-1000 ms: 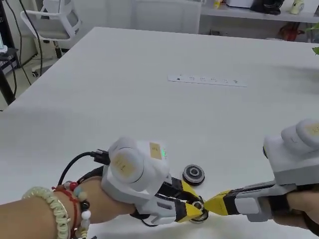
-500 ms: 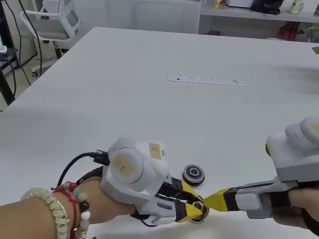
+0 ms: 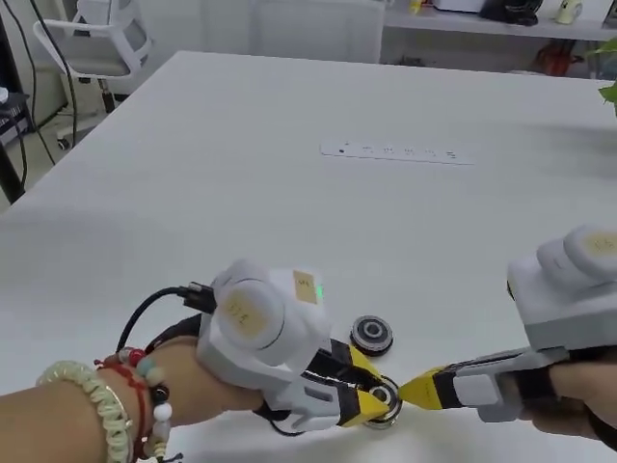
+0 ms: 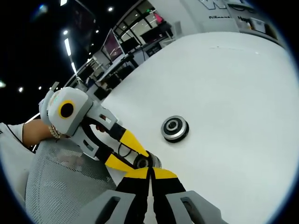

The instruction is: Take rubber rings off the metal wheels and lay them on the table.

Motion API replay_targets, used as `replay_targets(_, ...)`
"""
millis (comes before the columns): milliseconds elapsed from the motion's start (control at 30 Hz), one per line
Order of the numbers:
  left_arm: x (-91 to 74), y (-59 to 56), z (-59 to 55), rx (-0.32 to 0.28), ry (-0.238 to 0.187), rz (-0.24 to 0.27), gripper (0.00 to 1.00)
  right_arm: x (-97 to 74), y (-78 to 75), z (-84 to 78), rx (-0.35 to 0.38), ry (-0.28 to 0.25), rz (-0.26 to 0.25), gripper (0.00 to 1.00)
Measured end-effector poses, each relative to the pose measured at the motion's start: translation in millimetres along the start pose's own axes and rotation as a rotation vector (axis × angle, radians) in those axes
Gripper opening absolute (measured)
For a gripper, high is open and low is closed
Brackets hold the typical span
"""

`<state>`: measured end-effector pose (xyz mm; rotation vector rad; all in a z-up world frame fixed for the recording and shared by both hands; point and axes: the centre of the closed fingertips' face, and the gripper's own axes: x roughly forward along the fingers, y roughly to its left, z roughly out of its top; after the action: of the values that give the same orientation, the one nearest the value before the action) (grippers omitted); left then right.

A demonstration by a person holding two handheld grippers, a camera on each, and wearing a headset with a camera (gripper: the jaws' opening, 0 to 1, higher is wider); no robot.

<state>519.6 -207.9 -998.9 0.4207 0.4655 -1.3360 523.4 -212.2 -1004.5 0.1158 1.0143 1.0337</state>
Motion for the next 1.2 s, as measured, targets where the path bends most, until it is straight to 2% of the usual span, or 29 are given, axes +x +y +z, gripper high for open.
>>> replay_targets(67, -2.8, -0.4, 3.3, 0.010, -0.002, -0.005, 0.18, -0.3, -0.6, 1.0, -0.001, -0.003, 0.001, 0.00)
replay_targets(233, -15.2, 5.3, 24.4, -0.002, -0.064, 0.018, 0.30, -1.2, -1.6, 2.3, 0.002, -0.009, -0.002, 0.00)
replay_targets(333, -19.4, 2.1, 32.2, -0.016, -0.092, -0.007, 0.32, -1.6, -0.6, 3.7, 0.006, -0.015, 0.002, 0.00)
replay_targets(433, -22.0, 2.3, 35.2, 0.002, -0.070, 0.002, 0.42, -2.9, -1.9, 5.5, 0.005, -0.022, 0.001, 0.00)
replay_targets(533, -29.5, -0.4, 44.4, 0.009, -0.071, -0.011, 0.54, -5.0, -0.3, 8.8, 0.004, -0.034, 0.004, 0.00)
replay_targets(667, -45.0, 1.8, 54.6, 0.087, -0.047, 0.007, 0.57, -5.1, 0.0, 10.2, 0.000, -0.043, 0.006, 0.00)
replay_targets(833, -72.7, 3.8, 72.5, 0.069, -0.102, 0.042, 0.59, -6.5, 3.7, 11.3, -0.013, -0.045, 0.009, 0.00)
replay_targets(933, -87.1, 4.8, 71.6, 0.079, -0.098, 0.076, 0.63, -7.3, 6.1, 12.6, -0.011, -0.051, 0.013, 0.00)
replay_targets(1100, -113.5, 4.2, 61.7, 0.082, -0.072, 0.134, 0.63, -8.2, 8.3, 13.8, -0.009, -0.057, 0.019, 0.00)
replay_targets(1200, -126.4, 4.8, 55.3, 0.061, -0.067, 0.184, 0.64, -9.8, 6.6, 13.8, 0.000, -0.061, 0.017, 0.00)
